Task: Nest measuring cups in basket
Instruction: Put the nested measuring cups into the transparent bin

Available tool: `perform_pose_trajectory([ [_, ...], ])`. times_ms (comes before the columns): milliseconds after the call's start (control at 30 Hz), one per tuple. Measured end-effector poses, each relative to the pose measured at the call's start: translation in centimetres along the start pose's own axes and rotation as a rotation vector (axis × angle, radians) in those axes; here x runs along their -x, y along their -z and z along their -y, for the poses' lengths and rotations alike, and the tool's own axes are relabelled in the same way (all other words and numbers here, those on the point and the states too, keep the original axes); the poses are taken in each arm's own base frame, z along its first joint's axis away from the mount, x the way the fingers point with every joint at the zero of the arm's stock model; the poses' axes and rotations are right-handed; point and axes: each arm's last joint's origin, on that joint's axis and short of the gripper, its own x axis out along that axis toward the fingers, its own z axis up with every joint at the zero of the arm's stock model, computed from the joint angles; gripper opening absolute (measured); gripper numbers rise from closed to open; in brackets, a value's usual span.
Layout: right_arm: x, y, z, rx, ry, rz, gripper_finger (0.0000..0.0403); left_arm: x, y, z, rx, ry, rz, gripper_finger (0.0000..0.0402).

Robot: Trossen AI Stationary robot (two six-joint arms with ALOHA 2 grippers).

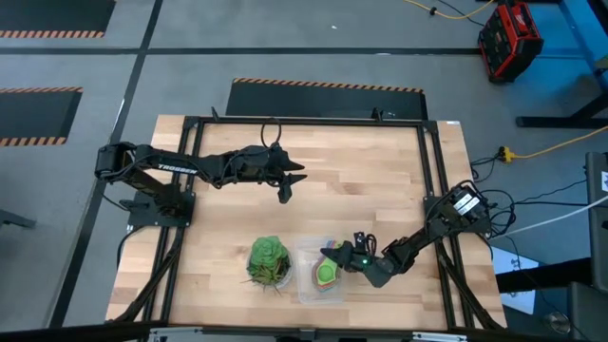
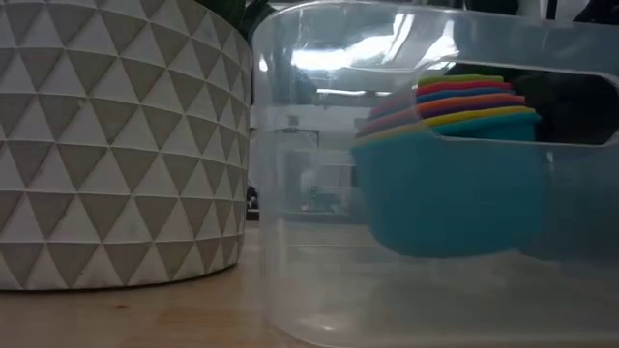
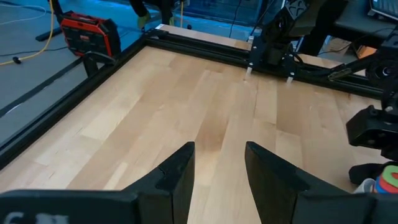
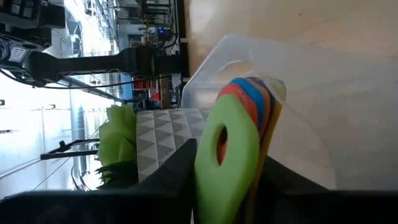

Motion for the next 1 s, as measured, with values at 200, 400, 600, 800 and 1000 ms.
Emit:
perform_pose_trajectory([
  [200, -0.04, -0.03, -0.01, 0.001, 0.0, 0.002, 0.01, 0.0, 0.0, -0.01, 0.0, 0.0, 0.0, 0.0135],
  [400, -0.04, -0.04, 0.0, 0.003, 0.0, 0.002, 0.0105, 0.0, 0.0, -0.01, 0.0, 0.0, 0.0, 0.0135],
  [600, -0.04, -0.04, 0.01, 0.004, 0.001, 0.003, 0.011, 0.0, 0.0, 0.0, 0.0, 0.0, 0.0, 0.0135],
  [800, -0.04, -0.05, 0.05, 0.009, 0.004, 0.004, 0.0111, 0.0, 0.0, 0.0, 0.0, 0.0, 0.0, 0.0135],
  [1000, -0.04, -0.06, 0.06, 0.012, 0.004, 0.004, 0.0112, 0.0, 0.0, 0.0, 0.0, 0.0, 0.0, 0.0135],
])
